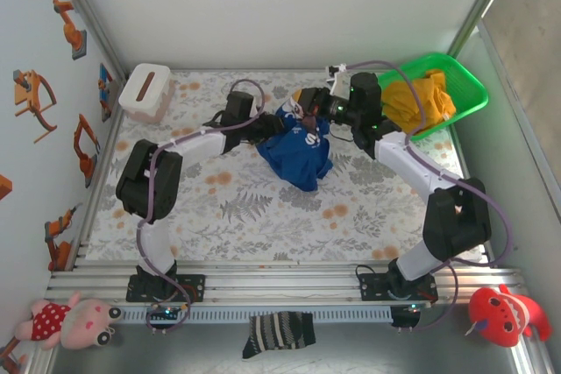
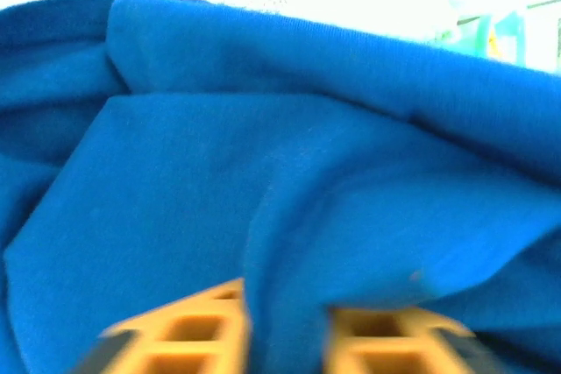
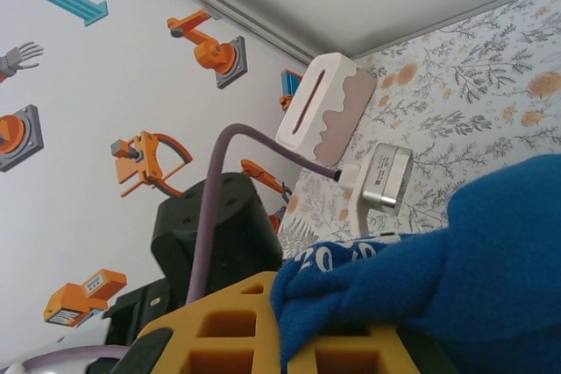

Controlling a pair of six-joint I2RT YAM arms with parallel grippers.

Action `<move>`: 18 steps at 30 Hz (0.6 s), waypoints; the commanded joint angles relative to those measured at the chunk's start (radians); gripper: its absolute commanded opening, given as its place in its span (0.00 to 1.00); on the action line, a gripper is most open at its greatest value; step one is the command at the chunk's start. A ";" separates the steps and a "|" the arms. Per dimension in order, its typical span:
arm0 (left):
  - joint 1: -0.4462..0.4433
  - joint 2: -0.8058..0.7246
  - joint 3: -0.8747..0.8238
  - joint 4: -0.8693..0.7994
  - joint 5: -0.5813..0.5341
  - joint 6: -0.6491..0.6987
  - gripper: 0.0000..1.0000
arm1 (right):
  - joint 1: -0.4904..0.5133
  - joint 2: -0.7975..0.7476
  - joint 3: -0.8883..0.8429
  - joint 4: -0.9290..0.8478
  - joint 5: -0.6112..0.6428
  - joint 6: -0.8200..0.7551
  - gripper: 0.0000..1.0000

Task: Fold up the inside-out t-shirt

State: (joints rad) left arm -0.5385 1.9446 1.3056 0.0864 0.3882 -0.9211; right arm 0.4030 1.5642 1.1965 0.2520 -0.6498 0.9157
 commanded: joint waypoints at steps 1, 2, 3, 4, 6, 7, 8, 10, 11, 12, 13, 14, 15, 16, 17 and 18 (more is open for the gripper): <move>0.062 -0.031 0.109 -0.005 0.039 -0.004 0.00 | -0.016 -0.007 0.105 0.013 -0.035 -0.024 0.00; 0.080 -0.052 0.141 -0.026 0.044 0.006 0.00 | -0.023 -0.015 0.121 -0.015 -0.029 -0.044 0.00; 0.094 -0.075 0.171 -0.041 0.053 0.013 0.00 | -0.028 -0.022 0.129 -0.039 -0.023 -0.059 0.00; 0.107 -0.103 0.198 -0.049 0.066 0.017 0.00 | -0.035 -0.036 0.132 -0.062 -0.012 -0.074 0.00; 0.133 -0.153 0.230 -0.050 0.097 0.002 0.00 | -0.049 -0.064 0.109 -0.085 0.009 -0.094 0.00; 0.143 -0.181 0.239 -0.037 0.123 -0.011 0.00 | -0.055 -0.079 0.086 -0.093 0.031 -0.101 0.00; 0.151 -0.202 0.239 -0.020 0.149 -0.030 0.00 | -0.057 -0.095 0.057 -0.099 0.055 -0.110 0.00; 0.156 -0.239 0.221 0.023 0.198 -0.064 0.00 | -0.059 -0.113 -0.006 -0.121 0.104 -0.136 0.00; 0.155 -0.255 0.197 0.056 0.229 -0.086 0.00 | -0.059 -0.119 -0.050 -0.125 0.143 -0.138 0.00; 0.155 -0.268 0.166 0.104 0.255 -0.110 0.00 | -0.058 -0.119 -0.099 -0.119 0.184 -0.139 0.00; 0.155 -0.280 0.121 0.182 0.281 -0.150 0.00 | -0.059 -0.112 -0.137 -0.132 0.234 -0.146 0.00; 0.154 -0.288 0.074 0.269 0.303 -0.191 0.00 | -0.059 -0.100 -0.165 -0.165 0.292 -0.164 0.01; 0.156 -0.291 0.038 0.339 0.321 -0.224 0.00 | -0.058 -0.088 -0.179 -0.196 0.332 -0.188 0.15; 0.155 -0.292 0.003 0.407 0.341 -0.245 0.00 | -0.059 -0.073 -0.188 -0.242 0.372 -0.214 0.32; 0.156 -0.291 -0.025 0.450 0.359 -0.258 0.00 | -0.058 -0.065 -0.192 -0.275 0.388 -0.233 0.43; 0.155 -0.290 -0.046 0.484 0.374 -0.267 0.00 | -0.059 -0.065 -0.196 -0.295 0.389 -0.250 0.47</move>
State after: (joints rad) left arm -0.3832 1.6264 1.3334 0.3851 0.6628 -1.0924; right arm 0.3473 1.4837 1.0199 0.0673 -0.3843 0.7528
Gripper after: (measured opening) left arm 0.046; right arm 0.431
